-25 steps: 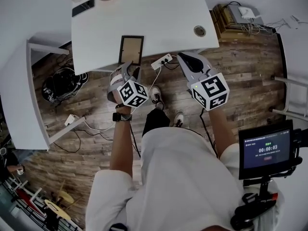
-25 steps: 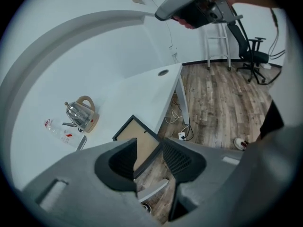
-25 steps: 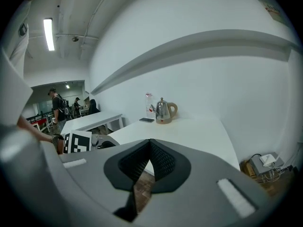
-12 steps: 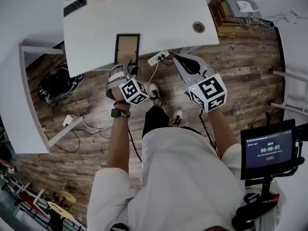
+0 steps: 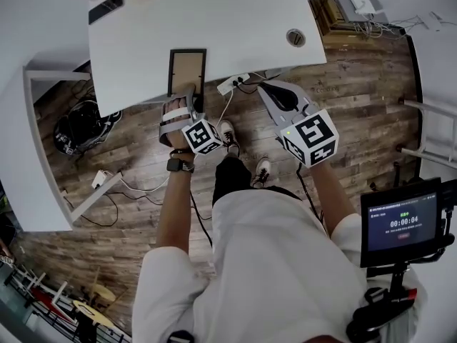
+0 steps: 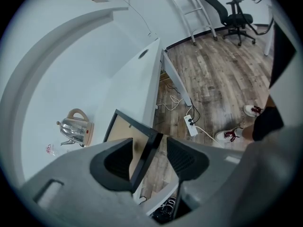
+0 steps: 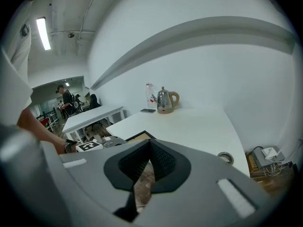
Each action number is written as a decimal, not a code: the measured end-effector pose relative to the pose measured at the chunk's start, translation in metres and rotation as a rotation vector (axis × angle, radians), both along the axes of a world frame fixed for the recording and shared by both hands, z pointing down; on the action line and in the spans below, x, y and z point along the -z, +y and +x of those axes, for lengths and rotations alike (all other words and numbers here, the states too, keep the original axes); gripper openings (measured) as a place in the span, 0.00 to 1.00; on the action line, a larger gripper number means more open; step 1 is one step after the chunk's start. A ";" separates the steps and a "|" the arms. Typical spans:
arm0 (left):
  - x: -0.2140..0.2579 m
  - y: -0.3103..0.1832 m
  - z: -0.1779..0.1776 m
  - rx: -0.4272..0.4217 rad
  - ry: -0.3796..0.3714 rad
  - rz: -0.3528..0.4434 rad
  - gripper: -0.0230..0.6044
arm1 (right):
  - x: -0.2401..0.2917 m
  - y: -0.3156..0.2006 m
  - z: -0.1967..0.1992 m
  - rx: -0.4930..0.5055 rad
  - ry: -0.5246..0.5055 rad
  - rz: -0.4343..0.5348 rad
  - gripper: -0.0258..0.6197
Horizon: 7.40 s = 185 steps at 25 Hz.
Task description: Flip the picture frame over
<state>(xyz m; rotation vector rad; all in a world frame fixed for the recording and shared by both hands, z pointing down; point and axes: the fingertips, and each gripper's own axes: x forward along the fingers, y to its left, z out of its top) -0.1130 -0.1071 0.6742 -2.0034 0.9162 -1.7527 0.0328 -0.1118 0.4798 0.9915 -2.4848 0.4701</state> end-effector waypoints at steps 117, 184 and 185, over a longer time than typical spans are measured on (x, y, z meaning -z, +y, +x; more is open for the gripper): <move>0.042 -0.098 -0.083 1.091 1.224 -0.129 0.82 | 0.000 -0.069 -0.045 -0.120 0.025 -0.004 0.04; 0.362 -0.056 -0.034 0.220 1.082 0.388 0.04 | 0.183 -0.061 -0.068 -0.037 -0.062 0.409 0.04; 0.363 -0.056 -0.033 0.218 1.087 0.385 0.04 | 0.185 -0.061 -0.068 -0.038 -0.062 0.409 0.04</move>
